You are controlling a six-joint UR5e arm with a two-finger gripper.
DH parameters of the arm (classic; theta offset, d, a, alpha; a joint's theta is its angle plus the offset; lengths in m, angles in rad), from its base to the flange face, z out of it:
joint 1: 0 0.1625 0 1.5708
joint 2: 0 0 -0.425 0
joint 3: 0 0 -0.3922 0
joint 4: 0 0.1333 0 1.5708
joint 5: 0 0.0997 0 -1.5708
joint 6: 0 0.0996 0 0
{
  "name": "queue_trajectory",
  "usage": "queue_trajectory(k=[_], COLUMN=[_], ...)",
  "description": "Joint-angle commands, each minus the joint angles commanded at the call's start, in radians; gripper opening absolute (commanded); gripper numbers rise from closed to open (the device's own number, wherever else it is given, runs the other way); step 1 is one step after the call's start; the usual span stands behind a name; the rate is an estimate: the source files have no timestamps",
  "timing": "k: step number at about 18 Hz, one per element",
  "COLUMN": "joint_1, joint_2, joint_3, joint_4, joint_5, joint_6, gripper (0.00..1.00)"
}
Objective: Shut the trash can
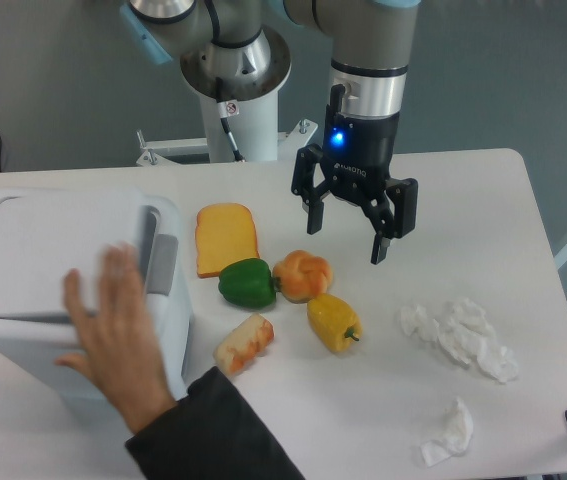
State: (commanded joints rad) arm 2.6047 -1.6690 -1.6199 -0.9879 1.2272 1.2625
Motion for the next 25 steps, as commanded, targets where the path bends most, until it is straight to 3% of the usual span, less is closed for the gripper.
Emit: queue_trajectory(k=[7, 10, 25], joint_1=[0.003, 0.006, 0.087], joint_2=[-0.014, -0.008, -0.012], joint_3=[0.000, -0.034, 0.040], joint_4=[0.002, 0.002, -0.002], joint_5=[-0.002, 0.000, -0.005], joint_6=[0.037, 0.051, 0.090], gripper=[1.00, 1.00, 1.00])
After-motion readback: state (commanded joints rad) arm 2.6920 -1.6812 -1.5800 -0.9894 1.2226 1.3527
